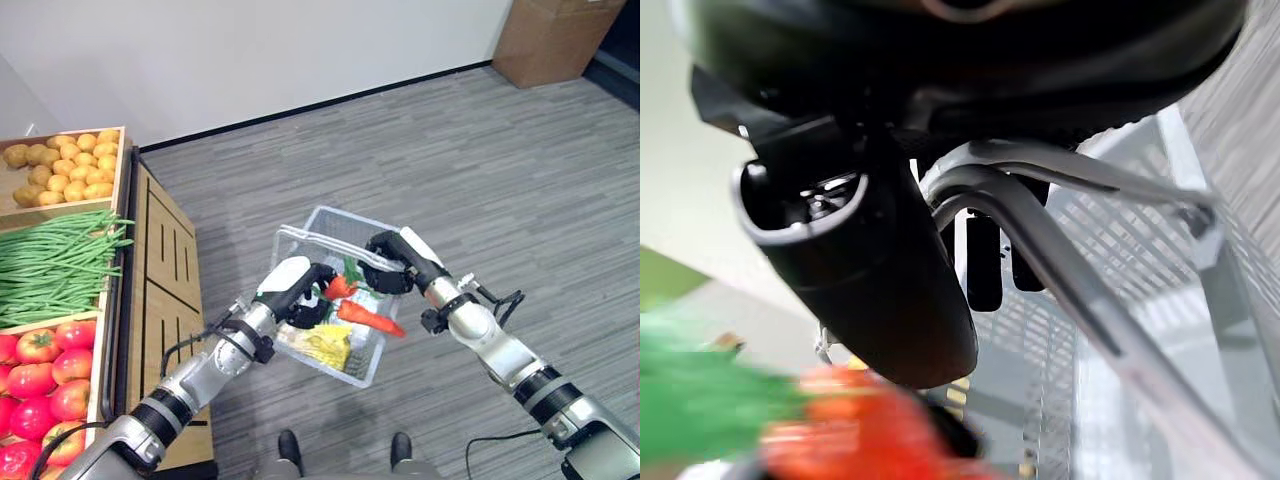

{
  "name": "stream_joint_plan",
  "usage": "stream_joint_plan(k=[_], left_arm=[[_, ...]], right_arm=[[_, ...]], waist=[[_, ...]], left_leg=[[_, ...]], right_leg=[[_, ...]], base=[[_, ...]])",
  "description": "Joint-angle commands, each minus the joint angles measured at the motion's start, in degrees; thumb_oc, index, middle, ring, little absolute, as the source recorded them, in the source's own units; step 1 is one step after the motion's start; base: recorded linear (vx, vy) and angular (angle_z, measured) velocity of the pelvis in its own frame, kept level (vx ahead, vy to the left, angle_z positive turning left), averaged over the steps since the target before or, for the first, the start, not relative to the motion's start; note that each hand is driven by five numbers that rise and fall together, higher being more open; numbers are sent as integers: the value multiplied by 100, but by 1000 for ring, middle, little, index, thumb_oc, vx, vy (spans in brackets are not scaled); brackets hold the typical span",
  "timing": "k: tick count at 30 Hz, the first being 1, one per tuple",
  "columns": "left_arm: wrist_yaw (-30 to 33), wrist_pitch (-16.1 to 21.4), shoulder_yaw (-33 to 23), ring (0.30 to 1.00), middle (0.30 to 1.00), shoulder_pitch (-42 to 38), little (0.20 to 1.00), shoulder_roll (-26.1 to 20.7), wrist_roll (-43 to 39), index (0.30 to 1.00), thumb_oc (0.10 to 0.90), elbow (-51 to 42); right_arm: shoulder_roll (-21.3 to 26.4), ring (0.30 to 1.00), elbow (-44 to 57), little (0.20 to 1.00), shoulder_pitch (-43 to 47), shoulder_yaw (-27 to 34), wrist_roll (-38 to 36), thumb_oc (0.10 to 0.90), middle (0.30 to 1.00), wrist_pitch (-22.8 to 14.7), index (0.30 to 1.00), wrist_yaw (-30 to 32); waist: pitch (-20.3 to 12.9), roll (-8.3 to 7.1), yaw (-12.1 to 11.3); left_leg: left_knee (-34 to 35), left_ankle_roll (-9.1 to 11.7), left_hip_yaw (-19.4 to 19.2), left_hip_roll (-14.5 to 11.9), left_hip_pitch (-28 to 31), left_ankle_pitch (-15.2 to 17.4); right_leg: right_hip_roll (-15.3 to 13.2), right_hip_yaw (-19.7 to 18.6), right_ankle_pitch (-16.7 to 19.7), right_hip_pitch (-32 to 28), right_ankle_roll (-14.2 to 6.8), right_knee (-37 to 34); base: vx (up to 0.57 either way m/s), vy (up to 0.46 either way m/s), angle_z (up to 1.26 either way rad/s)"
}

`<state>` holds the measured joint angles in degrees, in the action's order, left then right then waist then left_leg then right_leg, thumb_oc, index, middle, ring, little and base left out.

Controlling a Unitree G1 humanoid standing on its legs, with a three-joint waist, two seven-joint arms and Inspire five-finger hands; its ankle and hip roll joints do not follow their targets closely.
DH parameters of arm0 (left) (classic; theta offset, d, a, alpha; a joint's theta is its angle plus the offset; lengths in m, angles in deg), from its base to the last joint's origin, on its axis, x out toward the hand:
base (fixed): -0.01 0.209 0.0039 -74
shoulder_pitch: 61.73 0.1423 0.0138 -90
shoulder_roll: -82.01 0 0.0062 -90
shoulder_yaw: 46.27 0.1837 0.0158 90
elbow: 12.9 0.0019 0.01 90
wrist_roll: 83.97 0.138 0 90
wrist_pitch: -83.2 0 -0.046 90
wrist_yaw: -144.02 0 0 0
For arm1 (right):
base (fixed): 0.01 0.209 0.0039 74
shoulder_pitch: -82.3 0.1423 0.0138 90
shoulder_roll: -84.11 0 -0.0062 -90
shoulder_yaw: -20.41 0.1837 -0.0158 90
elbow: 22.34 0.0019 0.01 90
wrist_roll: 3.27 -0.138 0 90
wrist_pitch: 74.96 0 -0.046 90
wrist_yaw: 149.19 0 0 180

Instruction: Get the vegetables into the basket

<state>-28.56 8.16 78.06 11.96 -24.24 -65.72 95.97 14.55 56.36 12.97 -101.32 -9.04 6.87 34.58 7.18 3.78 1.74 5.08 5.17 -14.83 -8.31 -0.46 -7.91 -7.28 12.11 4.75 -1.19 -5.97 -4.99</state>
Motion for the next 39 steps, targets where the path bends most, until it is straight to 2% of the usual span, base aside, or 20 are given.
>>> stream_joint_plan(k=[1, 6, 11, 13, 17, 22, 25, 27, 28, 29, 30, 31, 32, 34, 35, 37, 39], left_arm=[[477, 226, -64, 300, 300, -552, 300, -15, 247, 300, 400, 50], [780, -13, -190, 300, 300, -535, 300, 164, 712, 300, 400, 587], [1046, -777, -364, 300, 300, -576, 300, 355, 1782, 300, 400, 1535], [1081, -1173, -352, 1000, 1000, -669, 1000, 386, 2510, 1000, 900, 1931], [888, -1400, -425, 1000, 1000, -661, 1000, 453, 2932, 1000, 900, 2072], [837, -1371, -462, 1000, 1000, -595, 1000, 414, 3010, 1000, 900, 1823], [727, -1013, -322, 1000, 1000, -430, 1000, 330, 2793, 1000, 900, 980], [417, -518, -238, 1000, 1000, -182, 1000, 221, 2143, 1000, 900, 217], [280, -410, -273, 1000, 1000, -89, 1000, 158, 1826, 1000, 900, -100], [-360, 60, -161, 1000, 1000, 160, 1000, 1, 584, 1000, 900, -807], [-658, 181, -97, 1000, 1000, 229, 1000, -109, 37, 1000, 900, -1039], [-943, 195, -5, 1000, 1000, 434, 1000, -156, -1009, 1000, 900, -1337], [-973, 175, 26, 1000, 1000, 556, 1000, -177, -1440, 1000, 900, -1383], [-1255, 120, -101, 1000, 1000, 1068, 1000, -213, -2822, 1000, 900, -1487], [-1267, 113, -114, 1000, 1000, 1082, 1000, -229, -2837, 1000, 900, -1504], [-1313, -100, -364, 1000, 1000, 1573, 1000, -26, -3652, 1000, 900, -1087], [-1364, -114, -432, 1000, 1000, 1668, 1000, 15, -3755, 1000, 900, -976]], right_arm=[[-300, 300, 922, 300, 793, 457, -776, 400, 300, -1108, 300, 187], [-265, 300, 1378, 300, 644, 241, -1059, 400, 300, -1100, 300, -121], [-187, 300, 1690, 300, 417, 169, -1134, 400, 300, -1024, 300, -302], [-150, 300, 1696, 300, 369, 156, -934, 400, 300, -969, 300, -297], [-116, 300, 1569, 300, 254, 281, -680, 400, 300, -864, 300, -265], [-107, 300, 1381, 300, 12, 444, -476, 400, 300, -850, 300, -257], [-432, 300, 541, 300, -391, 780, -212, 400, 300, -645, 300, 164], [-653, 300, -5, 300, -397, 902, 129, 400, 300, -529, 300, 449], [-710, 300, -198, 300, -398, 947, 257, 400, 300, -504, 300, 543], [-844, 300, -831, 300, -367, 1048, 570, 400, 300, -390, 300, 766], [-924, 300, -1082, 300, -361, 1085, 588, 400, 300, -389, 300, 833], [-1019, 300, -1551, 300, -357, 1143, 629, 400, 300, -335, 300, 932], [-1079, 300, -1784, 300, -341, 1175, 623, 400, 300, -333, 300, 993], [-1132, 300, -2795, 300, -278, 1213, 1032, 400, 300, -206, 300, 1196], [-1144, 300, -2816, 300, -269, 1203, 1033, 400, 300, -220, 300, 1202], [-1185, 300, -3586, 300, -328, 1388, 1123, 400, 300, -109, 300, 1343], [-1194, 300, -3737, 300, -346, 1425, 1101, 400, 300, -102, 300, 1364]], waist=[[-531, -357, -32], [-531, -382, 12], [-533, -394, 39], [-534, -404, 43], [-529, -413, 31], [-530, -429, 17], [-526, -432, 11], [-539, -414, -37], [-544, -411, -53], [-546, -368, -97], [-554, -365, -96], [-560, -346, -120], [-558, -345, -132], [-554, -333, -225], [-559, -337, -215], [-542, -331, -286], [-554, -334, -295]], left_leg=[[-8, 171, 25, -30, 336, 489], [-8, 190, -26, -50, 337, 483], [-8, 204, -81, -86, 332, 468], [-8, 212, -89, -101, 325, 466], [-8, 213, -94, -109, 319, 466], [-8, 202, -59, -92, 305, 477], [-8, 184, -7, -80, 299, 490], [-8, 168, 33, -61, 297, 496], [-8, 161, 48, -53, 296, 497], [-8, 137, 100, -34, 304, 500], [-8, 130, 112, -29, 313, 506], [-8, 115, 137, -12, 324, 510], [-8, 107, 157, 1, 325, 508], [-8, 92, 219, 26, 302, 487], [-8, 92, 221, 26, 300, 487], [-8, 87, 275, 36, 312, 477], [-8, 83, 297, 41, 277, 451]], right_leg=[[-393, -179, -13, 49, -428, -1], [-380, -198, 0, 71, -424, -1], [-367, -224, 4, 104, -414, -1], [-360, -231, 9, 118, -413, -1], [-370, -228, 12, 127, -411, -1], [-371, -216, 18, 129, -419, -1], [-379, -189, 11, 100, -416, -1], [-390, -169, 11, 81, -418, -1], [-393, -163, 12, 72, -418, -1], [-402, -123, 20, 44, -415, -1], [-410, -112, 21, 29, -416, -1], [-415, -95, 23, 2, -416, -1], [-417, -88, 28, -7, -417, -1], [-420, -40, 34, -31, -407, -1], [-420, -38, 33, -32, -408, -1], [-413, -3, 21, -84, -403, -1], [-420, 14, 37, -61, -398, -1]], base=[[0, 0, 0], [-6, -3, -2], [-18, -13, -11], [-4, -11, -2], [0, 0, 0], [0, 0, 0], [-7, -1, 3], [-6, 5, 4], [0, 0, 0], [0, 0, 0], [-2, 27, 7], [3, 17, 20], [-9, 15, 24], [-22, 9, 12], [0, 0, 0], [-13, 3, 4], [-19, 0, 8]])
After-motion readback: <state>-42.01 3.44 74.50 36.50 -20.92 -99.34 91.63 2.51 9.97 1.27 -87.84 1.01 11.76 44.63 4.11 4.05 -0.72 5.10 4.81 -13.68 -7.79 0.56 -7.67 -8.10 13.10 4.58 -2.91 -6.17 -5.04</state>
